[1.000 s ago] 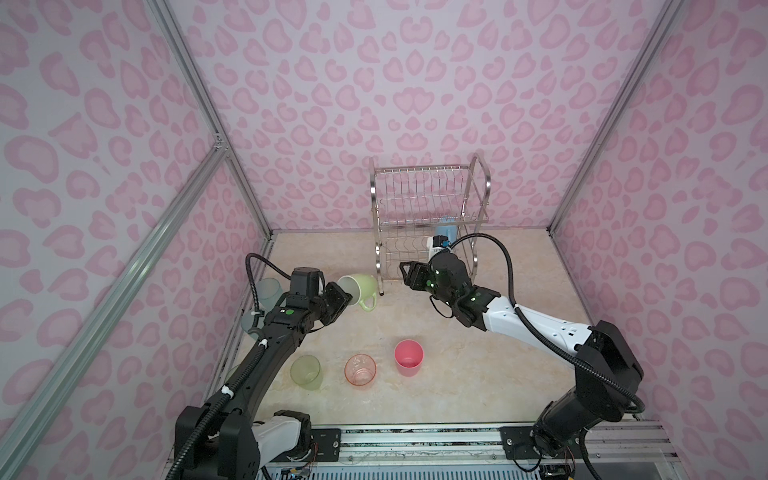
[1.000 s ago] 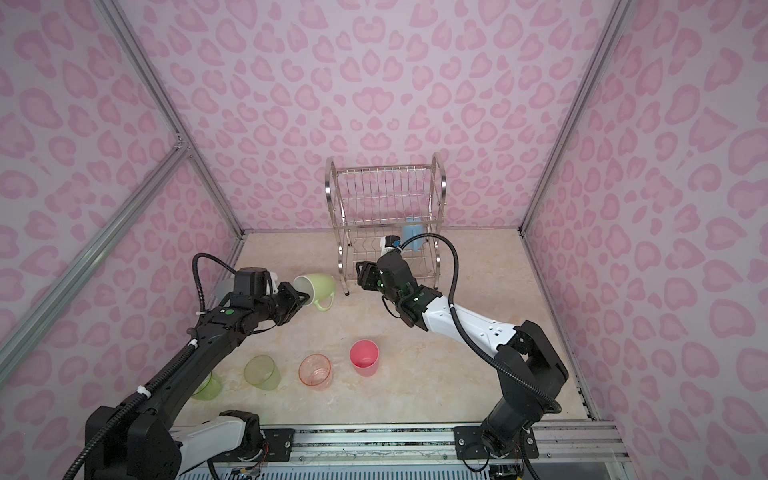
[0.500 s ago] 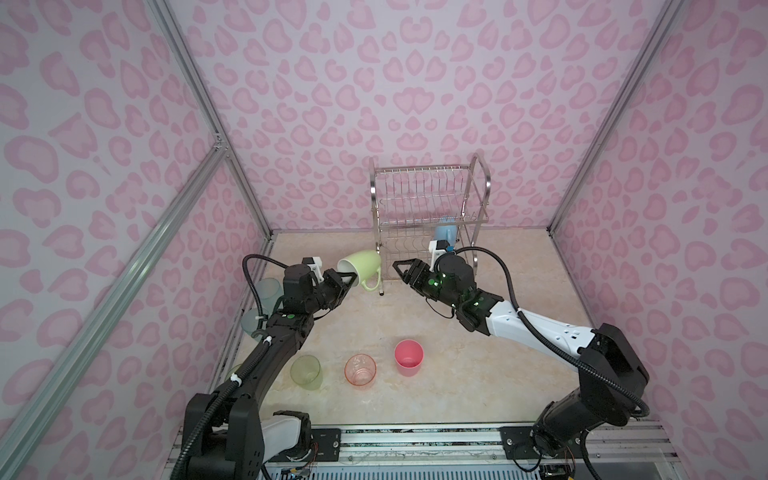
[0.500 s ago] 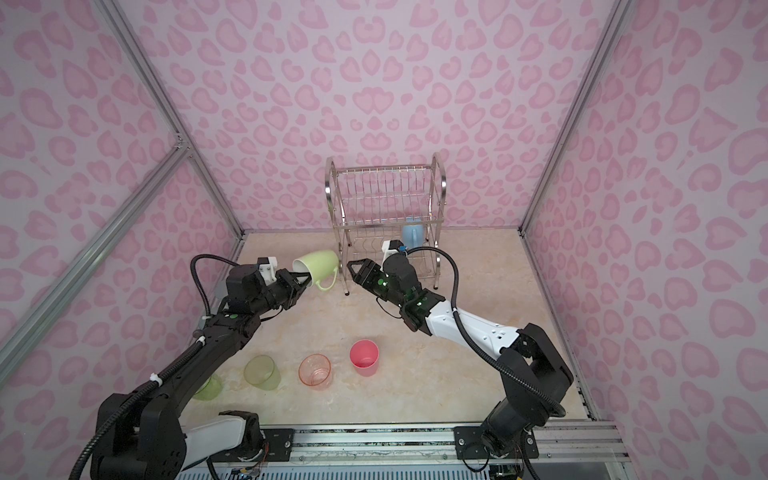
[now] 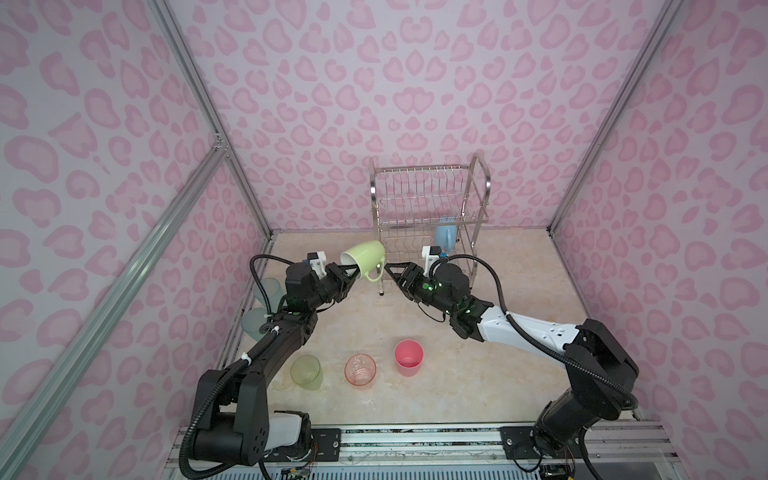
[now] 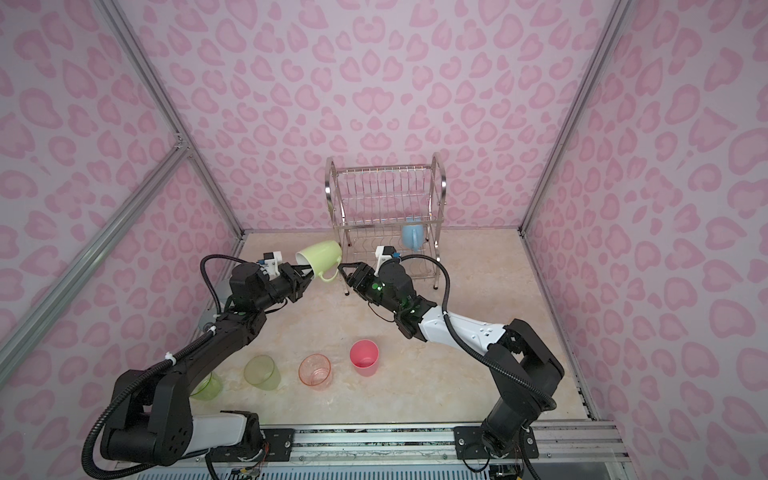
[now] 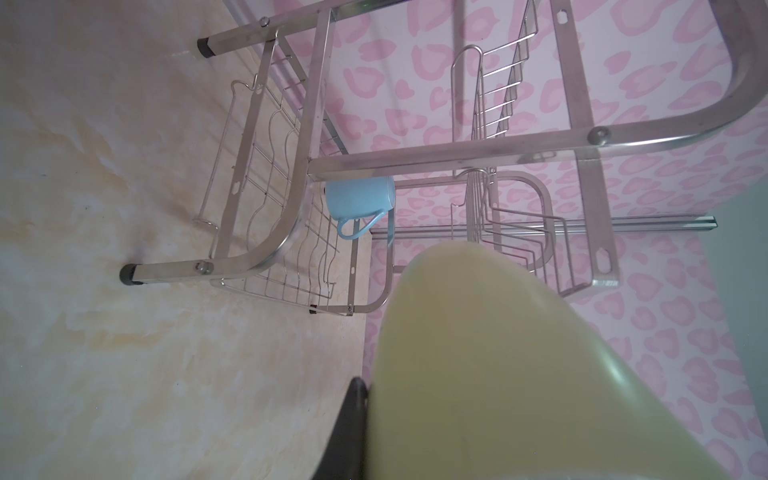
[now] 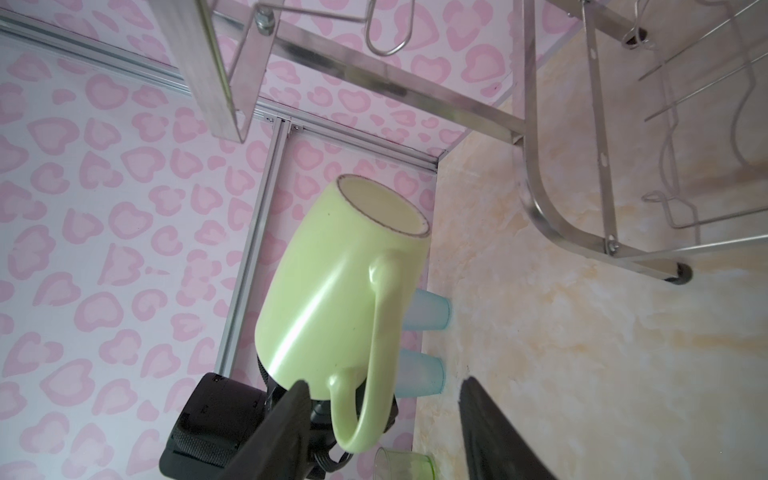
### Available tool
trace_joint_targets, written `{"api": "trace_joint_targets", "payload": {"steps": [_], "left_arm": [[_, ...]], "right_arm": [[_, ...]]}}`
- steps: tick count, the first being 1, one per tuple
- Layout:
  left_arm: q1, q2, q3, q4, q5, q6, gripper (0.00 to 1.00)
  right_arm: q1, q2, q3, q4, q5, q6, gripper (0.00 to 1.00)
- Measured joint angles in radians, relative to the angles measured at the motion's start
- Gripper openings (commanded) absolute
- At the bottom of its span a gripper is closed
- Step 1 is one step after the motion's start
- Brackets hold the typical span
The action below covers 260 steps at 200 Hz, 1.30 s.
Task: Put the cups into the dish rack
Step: 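Lift the light green mug with the left gripper while the right gripper approaches, then grasp the light green mug handle with the right gripper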
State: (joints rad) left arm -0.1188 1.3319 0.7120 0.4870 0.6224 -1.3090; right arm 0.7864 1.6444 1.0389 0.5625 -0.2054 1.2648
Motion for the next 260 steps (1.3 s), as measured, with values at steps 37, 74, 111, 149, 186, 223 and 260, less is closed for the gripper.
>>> {"api": "trace_joint_targets", "payload": {"steps": [37, 74, 111, 149, 186, 223, 260], "left_arm": [[0.000, 0.000, -0.012, 0.047, 0.008, -0.029, 0.03], [-0.001, 0.009, -0.023, 0.073, 0.014, -0.053, 0.03], [-0.004, 0.024, -0.032, 0.124, 0.024, -0.085, 0.03], [-0.006, 0.029, -0.038, 0.159, 0.033, -0.105, 0.03], [-0.006, 0.033, -0.038, 0.180, 0.043, -0.114, 0.03], [-0.005, 0.040, -0.038, 0.183, 0.039, -0.130, 0.03], [-0.005, 0.040, -0.038, 0.185, 0.021, -0.133, 0.03]], "right_arm": [[0.014, 0.039, 0.005, 0.061, -0.001, 0.026, 0.52], [0.032, 0.063, 0.018, 0.113, -0.004, 0.034, 0.49], [0.045, 0.090, 0.044, 0.140, -0.005, 0.034, 0.44], [0.045, 0.112, 0.057, 0.151, -0.008, 0.034, 0.37], [0.046, 0.136, 0.077, 0.175, -0.023, 0.034, 0.37], [0.045, 0.162, 0.098, 0.202, -0.042, 0.034, 0.37], [0.036, 0.186, 0.108, 0.233, -0.061, 0.042, 0.34]]}}
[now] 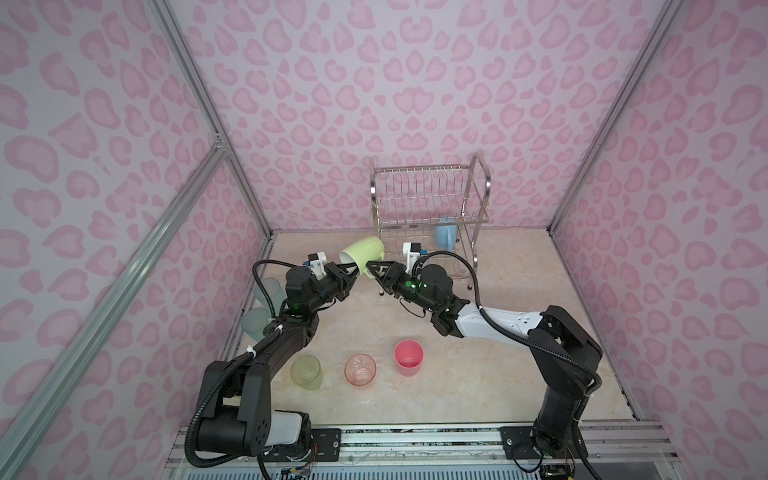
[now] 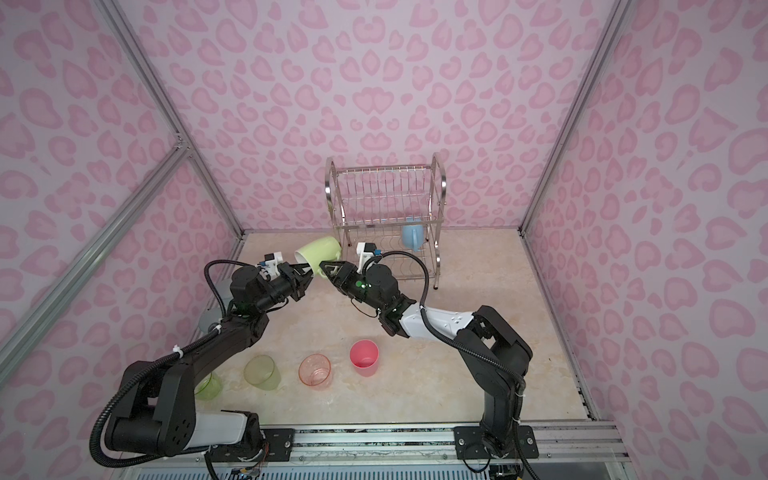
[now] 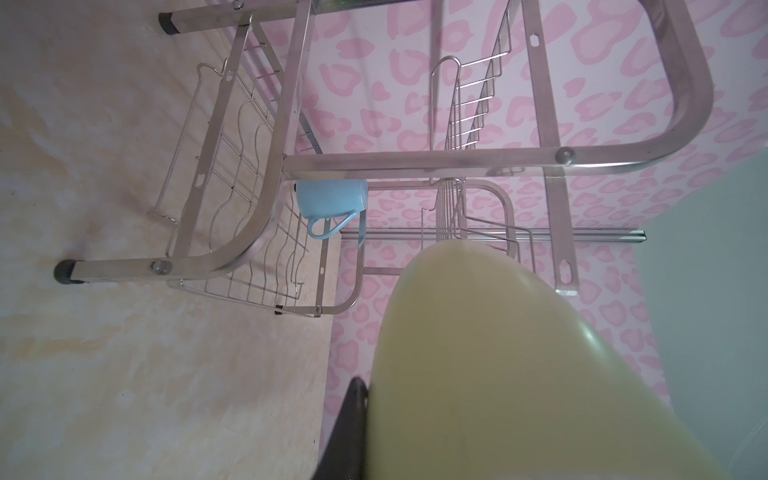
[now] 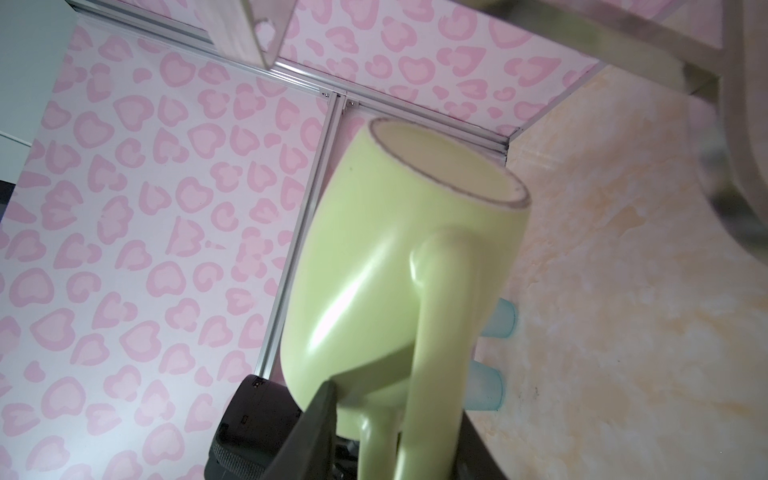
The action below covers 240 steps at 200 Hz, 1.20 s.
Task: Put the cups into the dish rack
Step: 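Grasp the light green mug handle with the right gripper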
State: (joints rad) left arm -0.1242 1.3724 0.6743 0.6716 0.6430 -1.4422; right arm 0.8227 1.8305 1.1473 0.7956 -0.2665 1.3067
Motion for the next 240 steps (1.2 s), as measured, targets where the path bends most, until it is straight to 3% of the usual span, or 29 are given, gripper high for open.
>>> {"api": "trace_joint_targets", "payload": {"steps": [95, 140, 183, 218, 240], "left_arm": [[0.000, 0.039, 0.014, 0.051, -0.015, 0.013, 0.03], [0.000, 0.050, 0.021, 0.067, -0.013, 0.023, 0.05], [-0.001, 0.051, 0.023, 0.057, 0.009, 0.033, 0.29], [-0.007, 0.048, 0.024, 0.011, 0.057, 0.057, 0.35], [-0.008, 0.038, 0.024, 0.001, 0.068, 0.072, 0.46]], "right_arm": [[-0.022, 0.026, 0.006, 0.031, -0.037, 0.098, 0.07], [-0.025, 0.031, 0.006, 0.048, -0.037, 0.104, 0.04], [-0.024, 0.019, -0.009, 0.048, -0.026, 0.051, 0.03], [-0.019, -0.003, -0.036, 0.024, -0.006, -0.032, 0.01], [-0.018, -0.022, -0.053, 0.018, 0.022, -0.076, 0.01]]}}
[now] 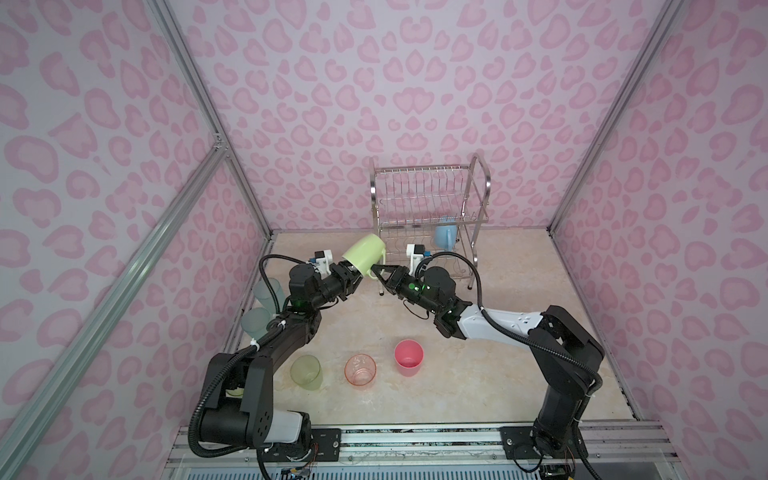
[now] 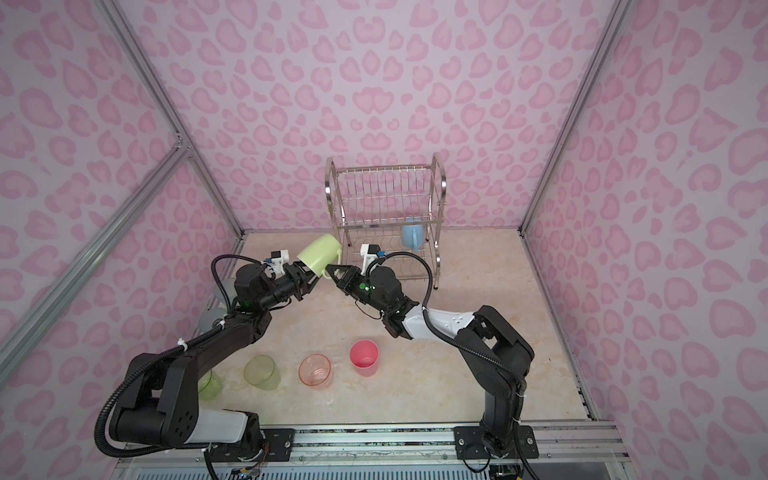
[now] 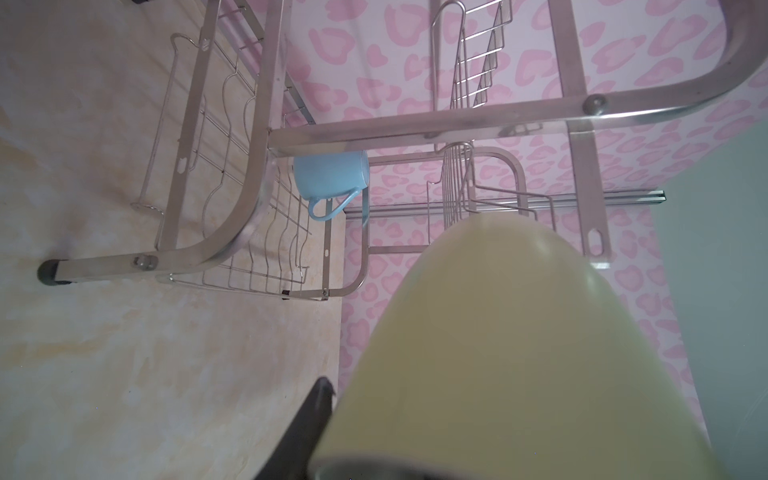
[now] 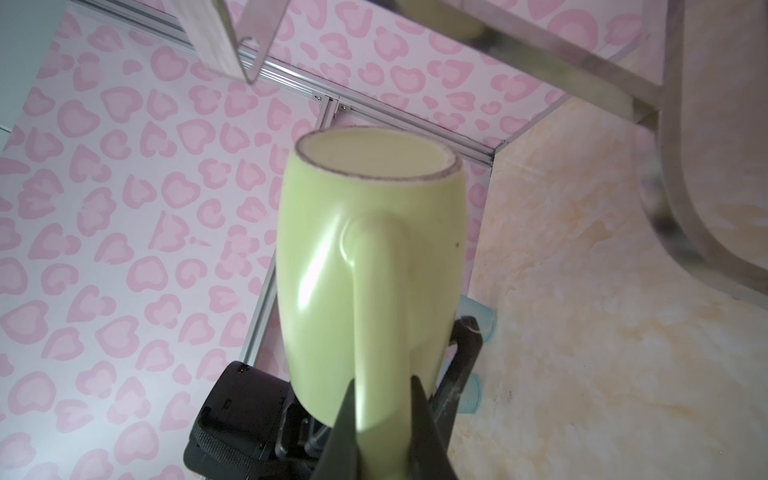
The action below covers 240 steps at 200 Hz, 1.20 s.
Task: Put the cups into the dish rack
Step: 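Grasp the light green mug handle with the right gripper, then open the left gripper while the right gripper carries the green mug toward the rack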
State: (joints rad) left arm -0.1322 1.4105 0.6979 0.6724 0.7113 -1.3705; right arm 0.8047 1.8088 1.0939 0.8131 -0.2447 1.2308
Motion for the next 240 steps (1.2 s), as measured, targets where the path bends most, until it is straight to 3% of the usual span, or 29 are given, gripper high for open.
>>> {"api": "trace_joint_targets", "payload": {"steps": [123, 240], "left_arm": [[0.000, -0.087, 0.016, -0.236, 0.000, 0.168, 0.70], [0.000, -0.127, 0.094, -0.579, -0.058, 0.378, 0.71]], "right_arm": [[0.001, -0.103, -0.126, -0.039, 0.185, -0.220, 0.00], [-0.006, -0.192, -0.296, -0.031, 0.373, -0.564, 0.00]]}}
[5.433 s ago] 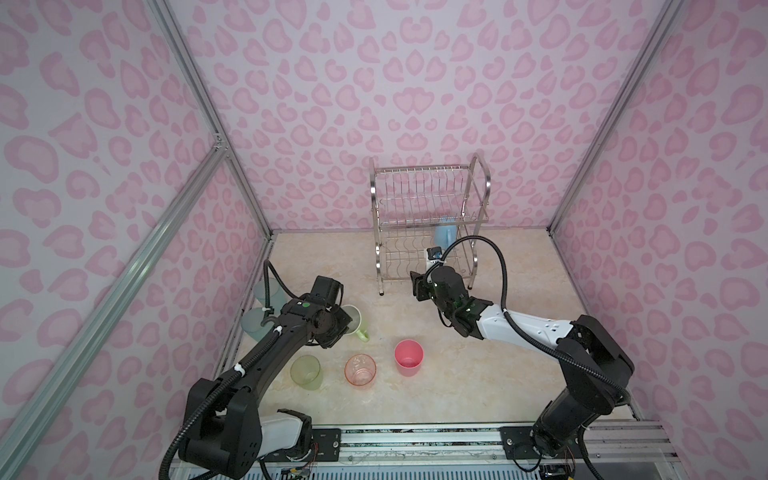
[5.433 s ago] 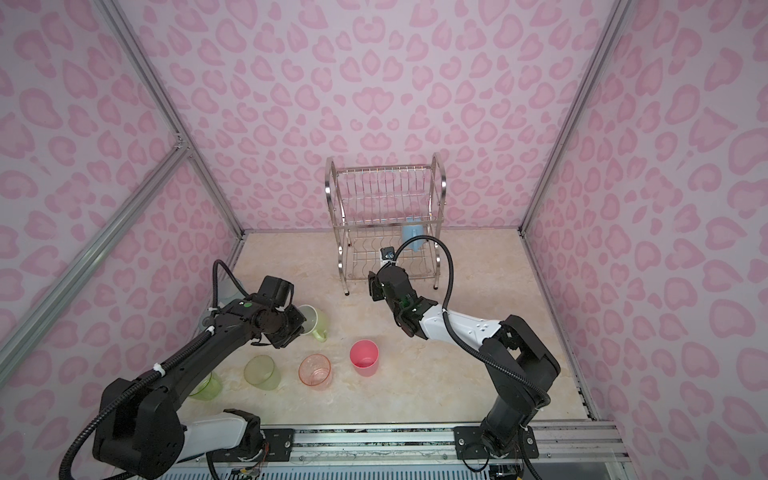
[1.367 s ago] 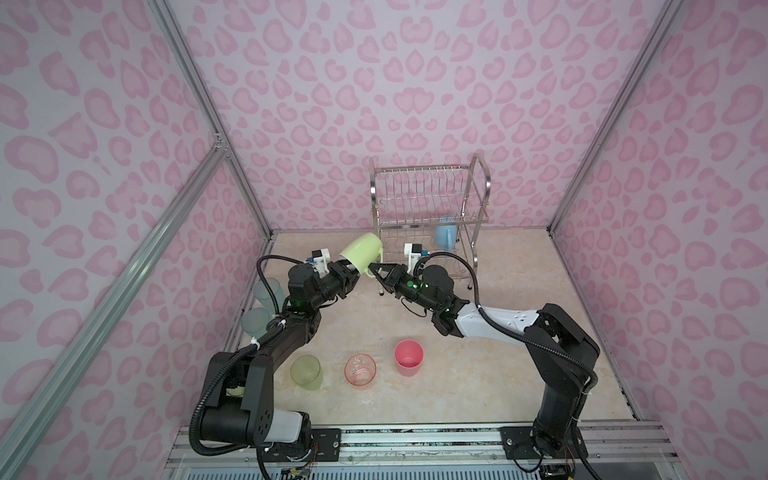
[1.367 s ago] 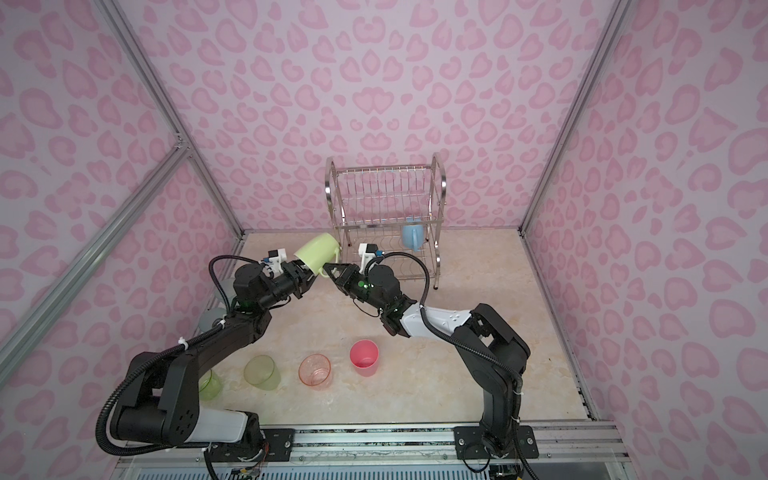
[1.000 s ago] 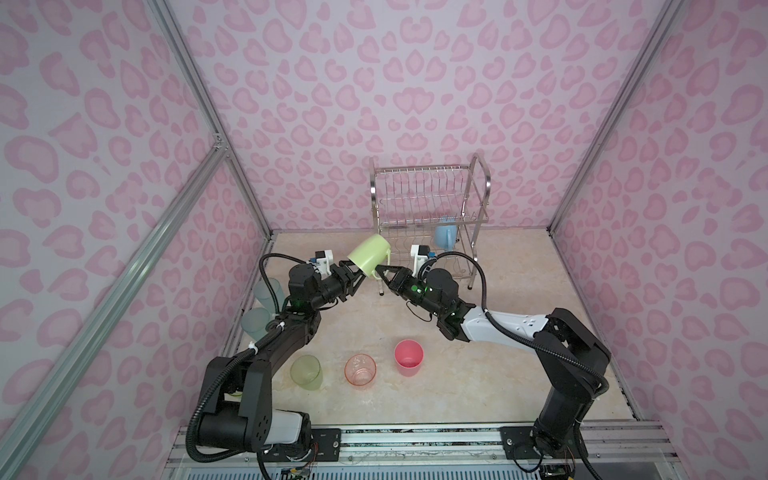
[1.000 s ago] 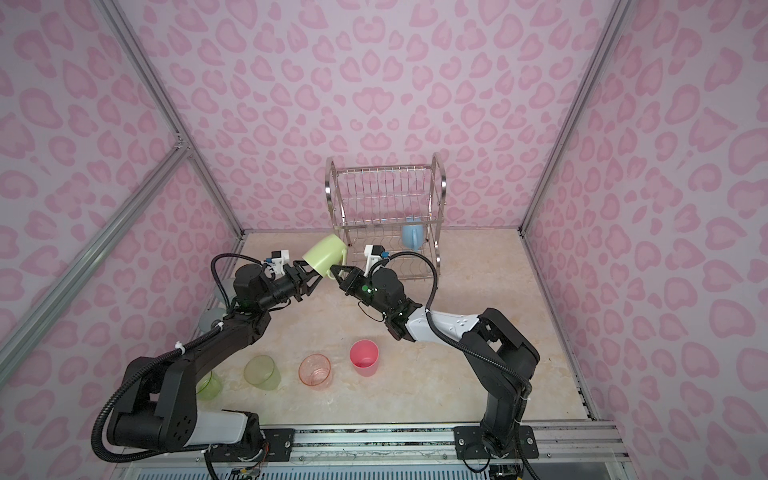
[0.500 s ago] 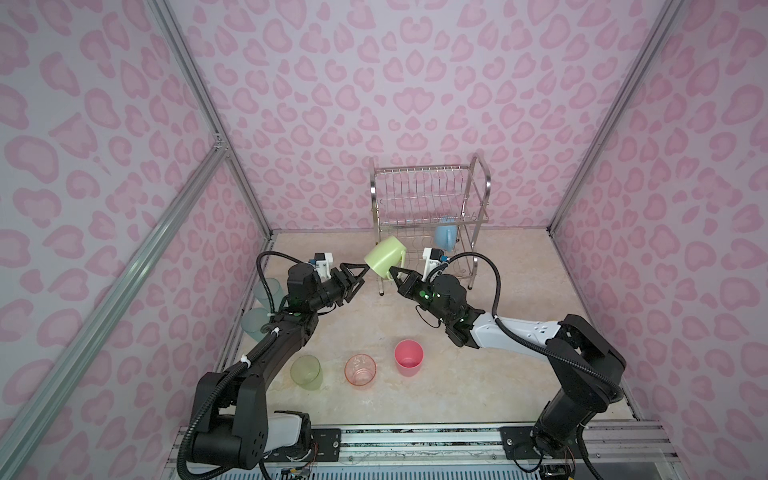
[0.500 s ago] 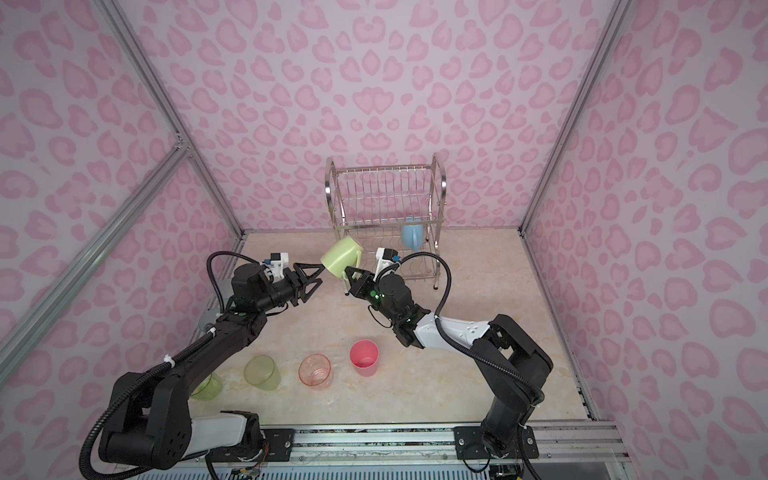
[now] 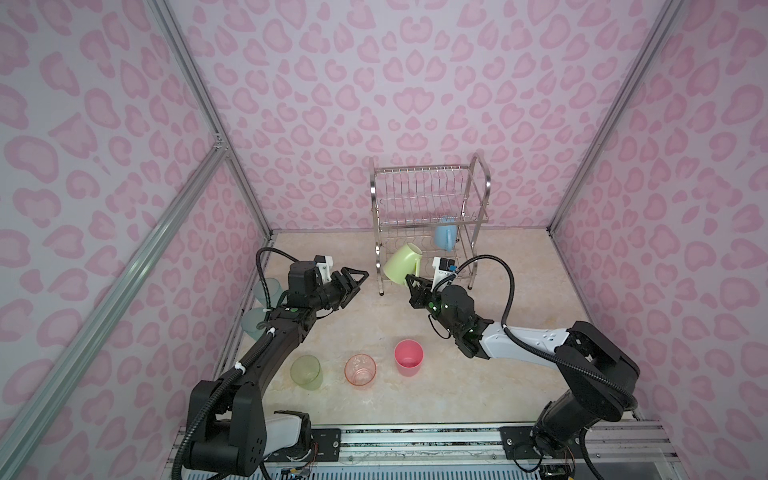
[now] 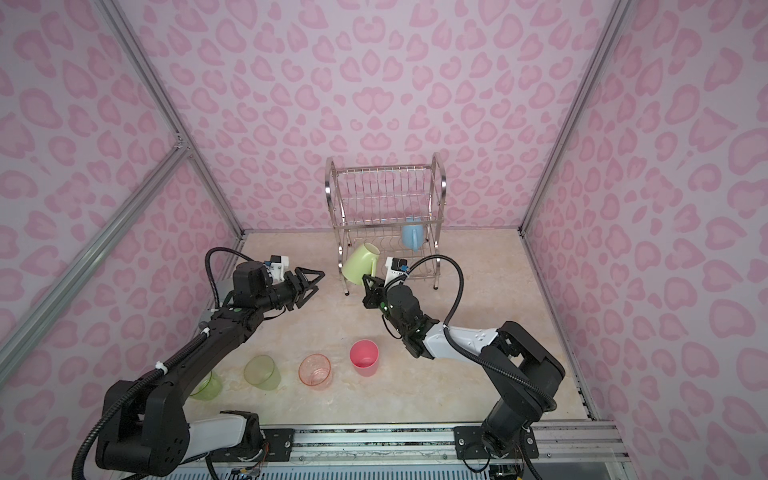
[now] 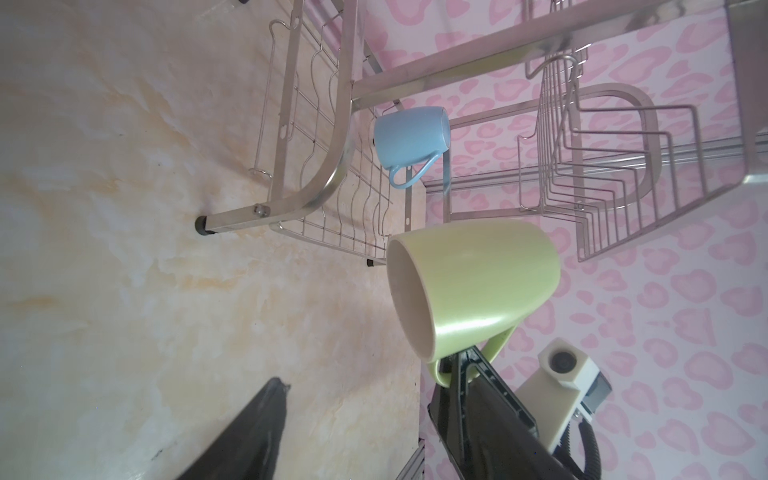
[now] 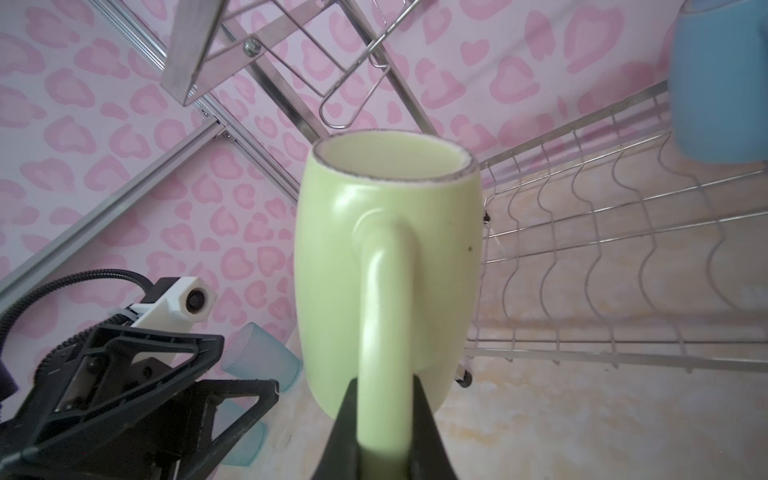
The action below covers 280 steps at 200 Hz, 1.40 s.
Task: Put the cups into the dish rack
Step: 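Open the left gripper while the right gripper carries the green mug toward the rack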
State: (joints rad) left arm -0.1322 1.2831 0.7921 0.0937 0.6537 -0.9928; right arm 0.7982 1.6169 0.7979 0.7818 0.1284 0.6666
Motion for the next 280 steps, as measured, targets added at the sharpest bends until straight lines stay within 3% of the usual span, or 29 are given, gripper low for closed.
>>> {"api": "trace_joint_targets", "payload": {"steps": [27, 46, 65, 139, 223, 280], "left_arm": [[-0.001, -0.009, 0.024, -0.077, -0.013, 0.052, 0.72], [-0.006, -0.013, 0.050, -0.142, -0.029, 0.096, 0.90], [-0.015, -0.048, 0.055, -0.192, -0.053, 0.137, 0.97], [-0.024, -0.086, 0.081, -0.267, -0.078, 0.223, 0.98], [-0.031, -0.085, 0.082, -0.280, -0.082, 0.238, 0.99], [-0.032, -0.112, 0.143, -0.386, -0.126, 0.328, 1.00]], "right_arm": [[-0.013, -0.016, -0.034, 0.018, 0.033, -0.108, 0.00], [-0.036, -0.028, -0.053, 0.020, 0.045, -0.172, 0.00], [-0.068, -0.033, -0.073, 0.020, 0.055, -0.238, 0.00], [-0.147, 0.034, -0.050, 0.006, 0.033, -0.444, 0.00], [-0.186, 0.197, 0.079, 0.017, 0.034, -0.555, 0.00], [-0.219, 0.313, 0.214, 0.016, 0.035, -0.584, 0.01]]}}
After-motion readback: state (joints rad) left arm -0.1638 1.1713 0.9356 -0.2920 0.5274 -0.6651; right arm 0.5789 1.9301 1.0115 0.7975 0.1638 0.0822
